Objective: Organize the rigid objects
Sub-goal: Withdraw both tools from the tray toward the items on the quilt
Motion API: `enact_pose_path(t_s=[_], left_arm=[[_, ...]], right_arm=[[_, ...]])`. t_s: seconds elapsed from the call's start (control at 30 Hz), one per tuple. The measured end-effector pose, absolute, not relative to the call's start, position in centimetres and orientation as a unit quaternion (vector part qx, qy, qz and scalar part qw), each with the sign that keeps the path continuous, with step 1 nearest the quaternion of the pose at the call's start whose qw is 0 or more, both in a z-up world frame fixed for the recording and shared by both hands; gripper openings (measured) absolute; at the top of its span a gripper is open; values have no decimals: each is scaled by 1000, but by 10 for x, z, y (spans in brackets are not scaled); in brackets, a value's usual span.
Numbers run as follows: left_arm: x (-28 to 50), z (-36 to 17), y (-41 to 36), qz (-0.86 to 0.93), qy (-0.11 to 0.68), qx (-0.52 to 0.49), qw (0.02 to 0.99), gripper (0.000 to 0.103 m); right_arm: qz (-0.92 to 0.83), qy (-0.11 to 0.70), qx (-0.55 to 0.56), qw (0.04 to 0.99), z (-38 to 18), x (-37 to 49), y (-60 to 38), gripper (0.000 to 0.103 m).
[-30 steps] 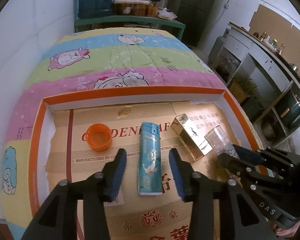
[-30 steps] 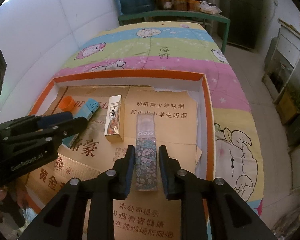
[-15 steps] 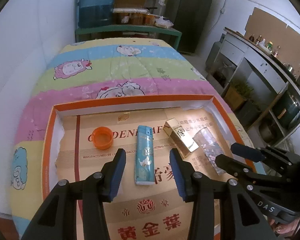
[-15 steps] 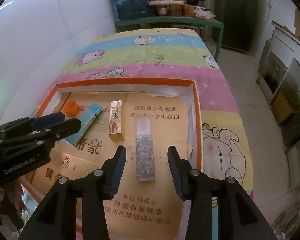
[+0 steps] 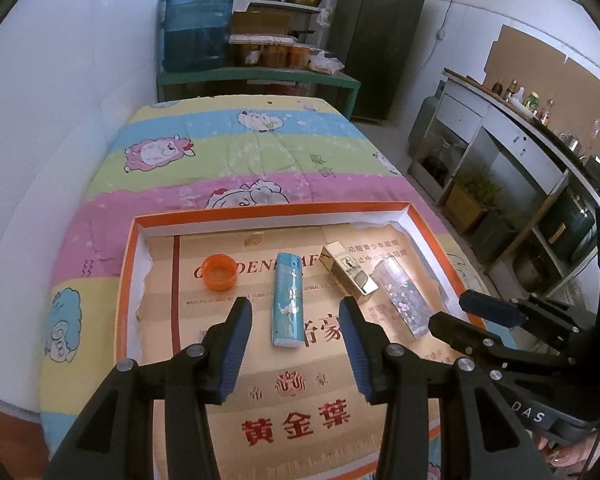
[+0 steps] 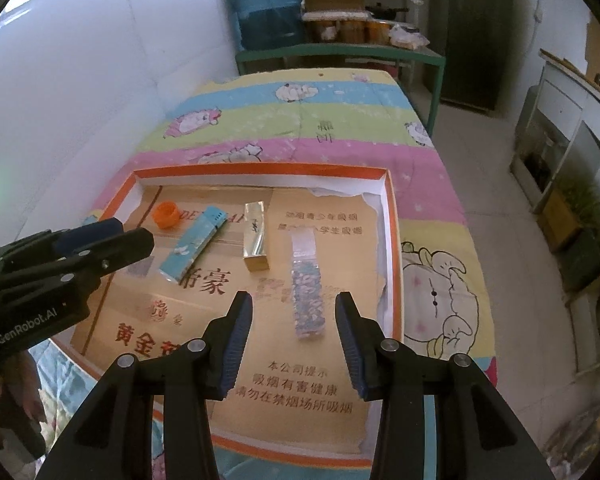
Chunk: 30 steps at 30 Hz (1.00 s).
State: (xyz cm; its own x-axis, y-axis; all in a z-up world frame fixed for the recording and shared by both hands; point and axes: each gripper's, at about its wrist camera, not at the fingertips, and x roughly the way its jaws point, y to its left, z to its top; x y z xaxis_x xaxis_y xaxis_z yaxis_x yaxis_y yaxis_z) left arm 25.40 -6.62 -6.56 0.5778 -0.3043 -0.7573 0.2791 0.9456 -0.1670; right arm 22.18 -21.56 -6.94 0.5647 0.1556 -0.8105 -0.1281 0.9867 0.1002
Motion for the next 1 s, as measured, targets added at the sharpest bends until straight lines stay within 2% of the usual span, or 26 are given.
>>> enact_pose_path(t_s=[1.0], left_arm=[[183,-22,-23,-155,388,-33,908,45]], right_arm=[[96,426,-13,899,-24,159,-171,44]])
